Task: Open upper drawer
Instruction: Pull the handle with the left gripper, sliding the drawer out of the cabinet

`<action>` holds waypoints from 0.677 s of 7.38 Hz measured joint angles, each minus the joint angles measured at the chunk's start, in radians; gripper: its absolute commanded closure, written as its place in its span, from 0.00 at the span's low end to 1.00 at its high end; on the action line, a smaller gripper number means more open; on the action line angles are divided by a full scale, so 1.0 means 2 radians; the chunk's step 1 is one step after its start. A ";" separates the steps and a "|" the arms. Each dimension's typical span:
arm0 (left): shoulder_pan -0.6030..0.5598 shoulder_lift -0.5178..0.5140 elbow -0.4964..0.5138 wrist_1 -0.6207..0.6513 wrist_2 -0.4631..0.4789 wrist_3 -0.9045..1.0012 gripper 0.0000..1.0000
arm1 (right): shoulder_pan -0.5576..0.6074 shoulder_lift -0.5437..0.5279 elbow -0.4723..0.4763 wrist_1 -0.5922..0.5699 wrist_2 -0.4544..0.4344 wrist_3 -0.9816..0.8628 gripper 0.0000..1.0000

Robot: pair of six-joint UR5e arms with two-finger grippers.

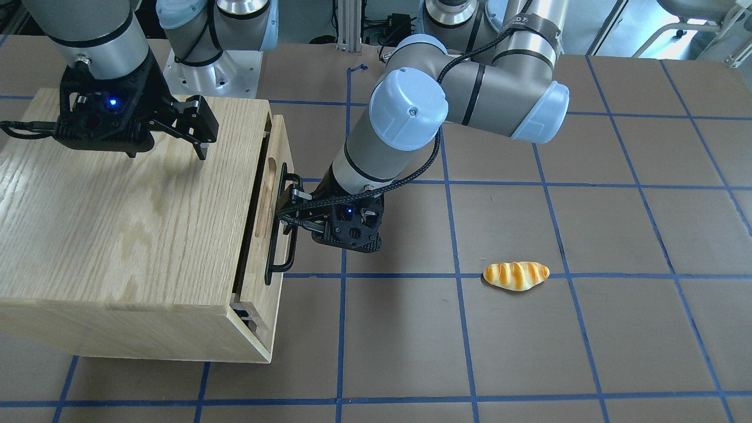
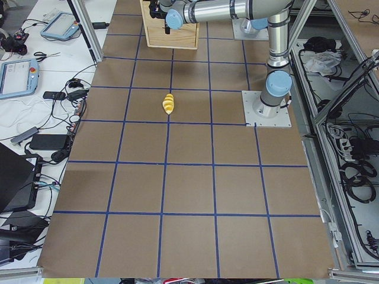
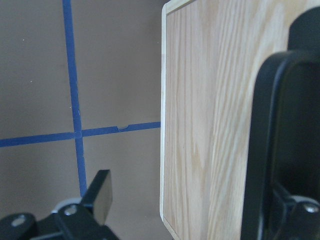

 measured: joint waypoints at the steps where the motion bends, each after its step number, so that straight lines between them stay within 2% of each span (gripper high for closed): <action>1: 0.005 0.001 -0.001 -0.002 0.011 0.008 0.00 | 0.000 0.000 0.000 0.000 0.000 0.000 0.00; 5: 0.029 0.007 -0.004 -0.011 0.026 0.024 0.00 | 0.000 0.000 0.000 0.000 0.000 0.000 0.00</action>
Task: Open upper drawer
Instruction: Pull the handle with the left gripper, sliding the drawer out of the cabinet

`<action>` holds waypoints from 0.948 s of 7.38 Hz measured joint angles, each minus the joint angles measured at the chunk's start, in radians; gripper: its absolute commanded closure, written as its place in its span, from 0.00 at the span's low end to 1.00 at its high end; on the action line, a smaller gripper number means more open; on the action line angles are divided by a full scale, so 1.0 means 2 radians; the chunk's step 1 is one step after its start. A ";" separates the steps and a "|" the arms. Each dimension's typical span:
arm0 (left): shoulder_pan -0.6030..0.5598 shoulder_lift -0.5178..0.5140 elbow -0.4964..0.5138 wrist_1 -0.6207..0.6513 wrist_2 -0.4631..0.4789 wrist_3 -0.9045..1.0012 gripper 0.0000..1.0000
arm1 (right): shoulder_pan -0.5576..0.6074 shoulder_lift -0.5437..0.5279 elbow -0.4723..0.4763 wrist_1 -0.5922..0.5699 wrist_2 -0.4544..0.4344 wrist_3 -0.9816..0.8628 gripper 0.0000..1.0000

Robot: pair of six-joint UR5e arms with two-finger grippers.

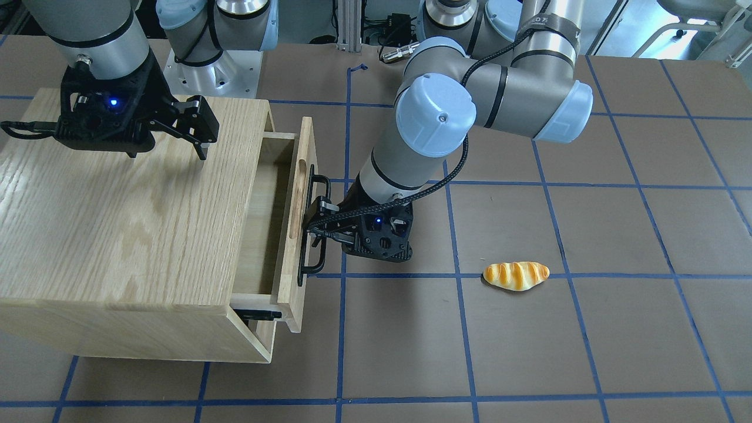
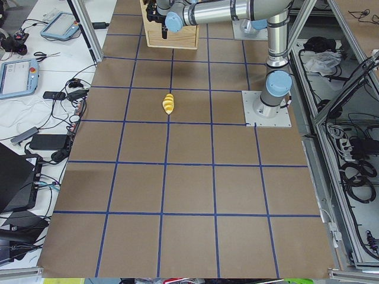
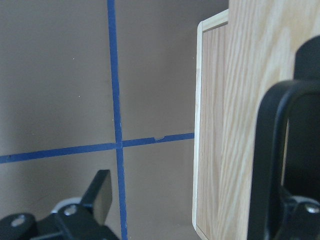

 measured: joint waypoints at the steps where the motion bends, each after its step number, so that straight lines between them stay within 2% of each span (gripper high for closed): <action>1: 0.011 0.003 0.000 -0.009 0.000 0.009 0.00 | 0.000 0.000 0.000 0.000 0.000 0.000 0.00; 7: 0.046 0.022 -0.008 -0.046 0.002 0.054 0.00 | 0.000 0.000 0.000 0.000 0.000 0.000 0.00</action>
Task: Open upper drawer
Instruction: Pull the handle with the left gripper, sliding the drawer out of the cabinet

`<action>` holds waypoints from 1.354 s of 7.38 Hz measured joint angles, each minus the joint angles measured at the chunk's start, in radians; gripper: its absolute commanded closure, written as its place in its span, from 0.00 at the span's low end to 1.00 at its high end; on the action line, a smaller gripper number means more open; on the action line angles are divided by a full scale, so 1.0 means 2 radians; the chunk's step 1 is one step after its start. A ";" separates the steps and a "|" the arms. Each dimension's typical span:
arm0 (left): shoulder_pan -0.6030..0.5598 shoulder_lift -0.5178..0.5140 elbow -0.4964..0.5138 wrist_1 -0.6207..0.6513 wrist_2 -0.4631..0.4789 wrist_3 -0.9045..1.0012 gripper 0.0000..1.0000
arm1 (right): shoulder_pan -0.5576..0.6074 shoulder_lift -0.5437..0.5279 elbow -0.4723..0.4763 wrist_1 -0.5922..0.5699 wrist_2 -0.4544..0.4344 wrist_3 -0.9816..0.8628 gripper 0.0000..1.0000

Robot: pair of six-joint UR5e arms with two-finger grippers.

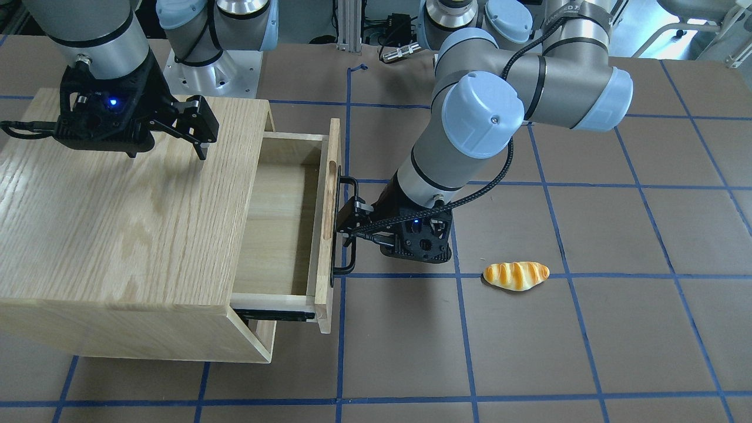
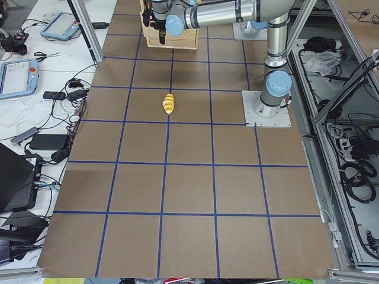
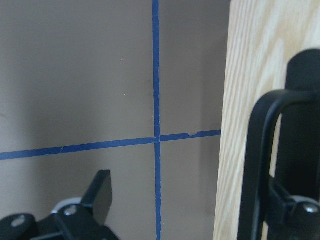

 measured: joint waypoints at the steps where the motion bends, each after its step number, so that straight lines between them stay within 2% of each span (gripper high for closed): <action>1: 0.004 0.001 -0.001 -0.002 0.001 0.005 0.00 | 0.000 0.000 0.000 0.000 0.000 0.000 0.00; 4: 0.011 0.002 -0.002 -0.004 0.023 0.027 0.00 | 0.000 0.000 0.000 0.000 0.000 0.000 0.00; 10: 0.052 0.020 -0.001 -0.046 0.025 0.075 0.00 | 0.000 0.000 0.000 0.000 0.000 0.000 0.00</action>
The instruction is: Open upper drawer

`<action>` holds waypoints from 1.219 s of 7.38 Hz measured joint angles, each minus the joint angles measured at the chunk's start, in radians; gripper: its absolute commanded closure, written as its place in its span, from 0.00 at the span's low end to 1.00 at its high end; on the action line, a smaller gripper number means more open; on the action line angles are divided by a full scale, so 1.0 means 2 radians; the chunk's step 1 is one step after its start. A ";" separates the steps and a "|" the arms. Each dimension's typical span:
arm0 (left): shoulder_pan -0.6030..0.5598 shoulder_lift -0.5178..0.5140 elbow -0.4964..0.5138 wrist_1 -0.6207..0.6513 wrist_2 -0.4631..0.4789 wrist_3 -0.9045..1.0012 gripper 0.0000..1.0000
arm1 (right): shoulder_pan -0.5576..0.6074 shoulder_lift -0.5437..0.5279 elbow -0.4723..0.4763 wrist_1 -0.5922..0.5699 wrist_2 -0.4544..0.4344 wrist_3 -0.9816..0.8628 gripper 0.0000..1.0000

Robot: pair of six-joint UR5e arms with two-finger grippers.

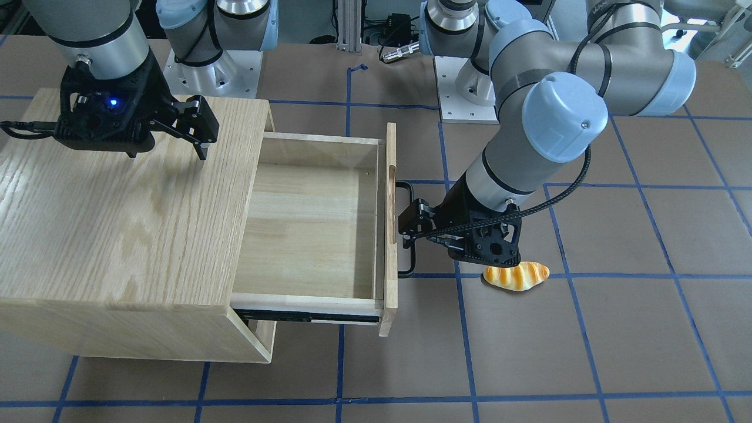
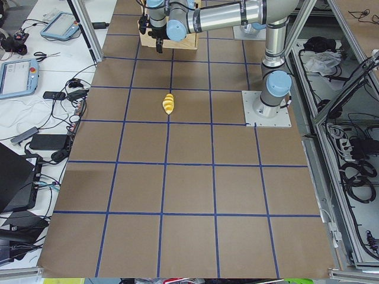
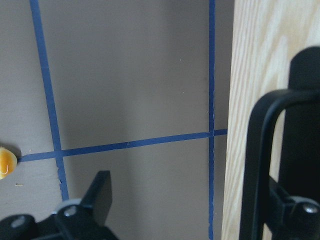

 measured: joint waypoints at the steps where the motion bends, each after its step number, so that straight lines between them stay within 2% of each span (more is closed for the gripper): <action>1: 0.008 0.003 0.000 -0.009 0.000 0.010 0.00 | 0.000 0.000 0.000 0.000 0.000 0.000 0.00; 6: 0.022 0.011 -0.001 -0.022 0.002 0.026 0.00 | 0.000 0.000 0.000 0.000 0.000 0.000 0.00; 9: 0.026 0.056 0.016 -0.102 0.026 0.033 0.00 | 0.000 0.000 0.000 0.000 0.000 0.000 0.00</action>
